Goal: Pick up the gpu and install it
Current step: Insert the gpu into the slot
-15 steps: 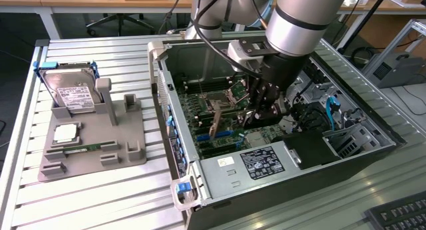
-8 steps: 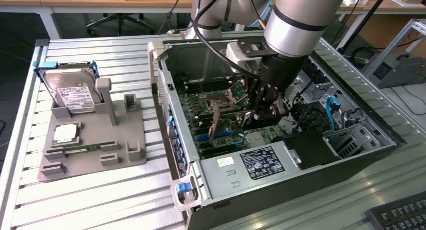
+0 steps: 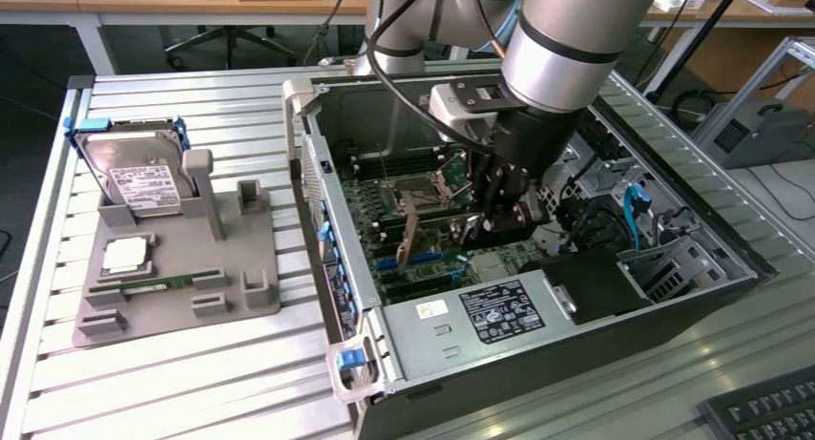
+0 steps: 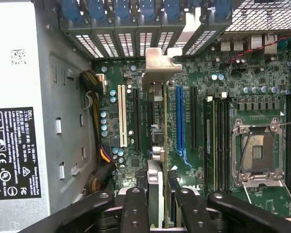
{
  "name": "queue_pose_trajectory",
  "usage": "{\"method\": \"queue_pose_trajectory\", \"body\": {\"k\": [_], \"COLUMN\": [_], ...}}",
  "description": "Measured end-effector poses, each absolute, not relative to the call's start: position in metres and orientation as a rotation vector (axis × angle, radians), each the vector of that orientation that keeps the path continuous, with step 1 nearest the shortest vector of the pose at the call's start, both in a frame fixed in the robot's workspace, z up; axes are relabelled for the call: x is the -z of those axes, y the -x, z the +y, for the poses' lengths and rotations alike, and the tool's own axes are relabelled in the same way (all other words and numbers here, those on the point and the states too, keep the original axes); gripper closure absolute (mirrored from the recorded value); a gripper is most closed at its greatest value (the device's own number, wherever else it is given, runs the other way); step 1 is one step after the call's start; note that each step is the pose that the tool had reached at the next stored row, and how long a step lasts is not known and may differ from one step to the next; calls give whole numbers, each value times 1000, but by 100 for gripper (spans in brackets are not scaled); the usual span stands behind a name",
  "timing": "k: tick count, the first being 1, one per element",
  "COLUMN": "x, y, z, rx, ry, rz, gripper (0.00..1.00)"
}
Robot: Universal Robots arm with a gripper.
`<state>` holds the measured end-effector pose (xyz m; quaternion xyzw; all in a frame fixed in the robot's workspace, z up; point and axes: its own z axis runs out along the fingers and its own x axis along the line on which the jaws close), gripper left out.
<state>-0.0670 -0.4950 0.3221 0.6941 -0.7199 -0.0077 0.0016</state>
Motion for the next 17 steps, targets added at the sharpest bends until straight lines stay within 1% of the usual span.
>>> {"method": "queue_pose_trajectory", "body": {"k": [17], "x": [-317], "y": [69], "z": [-487], "rx": [24], "ry": [-2178], "rz": [-2259], "gripper": [73]}}
